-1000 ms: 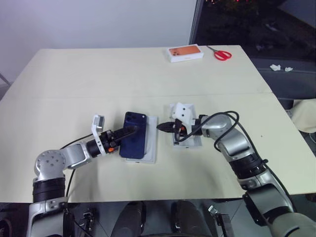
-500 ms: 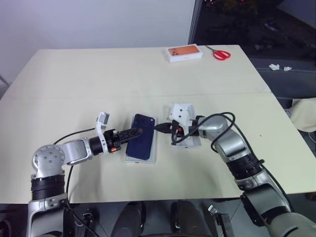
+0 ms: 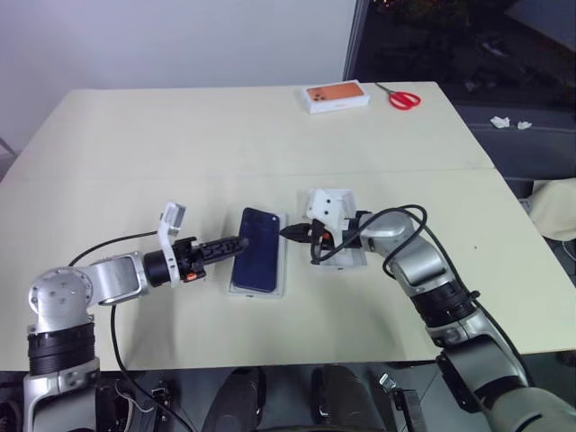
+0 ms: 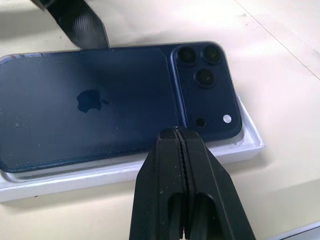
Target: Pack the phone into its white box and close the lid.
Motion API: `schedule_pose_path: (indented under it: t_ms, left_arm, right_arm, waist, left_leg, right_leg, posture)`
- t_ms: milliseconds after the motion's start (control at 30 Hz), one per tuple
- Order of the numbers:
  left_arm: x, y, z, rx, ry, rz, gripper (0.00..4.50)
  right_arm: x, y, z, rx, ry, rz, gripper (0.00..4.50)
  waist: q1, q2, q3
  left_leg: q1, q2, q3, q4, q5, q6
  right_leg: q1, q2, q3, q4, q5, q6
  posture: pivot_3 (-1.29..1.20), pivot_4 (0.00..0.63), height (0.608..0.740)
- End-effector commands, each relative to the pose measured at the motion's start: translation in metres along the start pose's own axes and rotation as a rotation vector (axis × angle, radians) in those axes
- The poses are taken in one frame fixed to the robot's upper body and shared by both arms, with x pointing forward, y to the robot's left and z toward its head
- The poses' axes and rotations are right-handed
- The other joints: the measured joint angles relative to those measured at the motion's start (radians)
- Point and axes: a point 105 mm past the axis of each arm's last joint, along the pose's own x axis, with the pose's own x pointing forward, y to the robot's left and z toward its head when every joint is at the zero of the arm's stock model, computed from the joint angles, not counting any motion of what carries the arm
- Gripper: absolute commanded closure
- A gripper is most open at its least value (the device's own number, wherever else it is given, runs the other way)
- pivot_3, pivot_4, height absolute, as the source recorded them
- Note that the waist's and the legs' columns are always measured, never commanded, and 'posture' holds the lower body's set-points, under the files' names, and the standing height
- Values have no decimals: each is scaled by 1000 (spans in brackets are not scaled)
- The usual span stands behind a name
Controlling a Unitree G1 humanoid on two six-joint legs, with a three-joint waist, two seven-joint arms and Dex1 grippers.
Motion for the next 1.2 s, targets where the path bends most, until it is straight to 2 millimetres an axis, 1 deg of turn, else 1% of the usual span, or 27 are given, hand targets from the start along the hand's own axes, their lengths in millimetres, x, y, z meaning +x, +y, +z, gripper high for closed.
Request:
schedule_pose_path:
  t_ms: [33, 200, 300, 467, 500, 567, 633, 667, 733, 800, 867, 967, 1033, 1100, 1200]
  left_arm:
    - [-9, -7, 8, 39, -22, -10, 20]
    - [-23, -9, 13, 76, -26, 9, 20]
    - [-29, -1, 18, 99, -46, 57, 20]
    - [-39, 12, 35, 132, -153, 121, 20]
    - [-43, 19, 42, 113, -198, 153, 257]
    - [-50, 32, 50, 88, -251, 209, 917]
    - [-50, 32, 44, 104, -215, 213, 1900]
    - [-48, 34, 39, 115, -188, 228, 2345]
    - [-43, 37, 28, 129, -138, 242, 3395]
    - [-38, 43, 19, 143, -100, 277, 4384]
    - [-34, 45, 13, 147, -78, 278, 4449]
    - [-20, 50, -2, 199, 13, 313, 4449]
    - [-10, 51, -10, 215, 51, 309, 4449]
    - [0, 52, -12, 202, 56, 295, 4449]
    - [21, 47, -22, 217, 101, 250, 4449]
  right_arm:
    - [2, 0, 14, -44, -38, 5, 4500]
    - [0, -1, 12, -41, -31, 3, 4500]
    - [-4, -3, 10, -34, -27, -3, 4500]
    - [-14, -5, 9, -13, -20, -16, 4500]
    - [-16, -6, 8, 4, -20, -26, 4500]
    - [-19, -6, 7, 0, -12, -36, 4500]
    - [-20, -1, 4, -45, 19, -21, 4500]
    - [-20, 1, 2, -57, 32, -18, 4500]
    - [-19, 2, -1, -64, 50, -23, 4500]
    - [-16, 4, -9, -130, 104, -23, 4500]
    - [-15, 7, -14, -190, 141, -14, 4500]
    - [-11, 8, -16, -249, 179, -6, 4500]
    - [-9, 8, -18, -276, 200, -1, 4500]
    - [-6, 9, -19, -307, 212, 3, 4500]
    - [-1, 10, -18, -315, 212, 5, 4500]
  waist:
    - [-1, 0, 0]
    - [-2, 0, 0]
    - [-2, 0, 0]
    - [1, 0, 0]
    - [1, 0, 0]
    - [0, 0, 0]
    - [0, 0, 0]
    - [-1, 0, 0]
    - [-1, 0, 0]
    - [-1, 0, 0]
    - [0, 0, 0]
    - [1, 0, 0]
    - [2, 0, 0]
    - [5, 0, 0]
    - [5, 0, 0]
  left_leg:
    - [0, 0, 0, 0, 0, 0]
    - [0, 0, 0, 0, 0, 0]
    - [0, 0, 0, 0, 0, 0]
    - [0, 0, 0, 0, 0, 0]
    - [0, 0, 0, 0, 0, 0]
    - [0, 0, 0, 0, 0, 0]
    - [0, 0, 0, 0, 0, 0]
    - [0, 0, 0, -1, 0, 0]
    - [-1, 0, 0, -1, 0, 0]
    - [-1, 0, 0, 0, 0, 0]
    - [0, 0, 0, 0, 0, 0]
    - [0, 0, 0, 0, 0, 0]
    - [0, 0, 0, 0, 0, 0]
    - [0, 0, 0, 0, 0, 0]
    - [0, 0, 0, 0, 0, 0]
  right_leg:
    - [0, 0, 0, 0, 0, 0]
    - [0, 0, 0, 0, 0, 0]
    - [0, 0, 0, 0, 0, 0]
    - [0, 0, 0, 0, 0, 0]
    - [0, 0, 0, 0, 0, 0]
    - [0, 0, 0, 0, 0, 0]
    - [-1, 0, 0, 0, 0, 0]
    - [-1, 0, 0, 0, 0, 0]
    - [0, 0, 0, -1, 0, 0]
    - [0, 0, 0, -1, 0, 0]
    - [0, 0, 0, -1, 0, 0]
    - [0, 0, 0, -1, 0, 0]
    - [0, 0, 0, -1, 0, 0]
    - [0, 0, 0, -1, 0, 0]
    - [1, -1, -1, -1, 0, 0]
  posture:
    - [0, 150, 740]
    - [0, 150, 740]
    - [0, 150, 740]
    - [0, 150, 740]
    - [0, 150, 740]
    - [0, 150, 740]
    - [0, 150, 740]
    - [0, 150, 740]
    - [0, 150, 740]
    - [0, 150, 740]
    - [0, 150, 740]
    - [0, 150, 740]
    - [0, 150, 740]
    - [0, 150, 740]
    - [0, 150, 740]
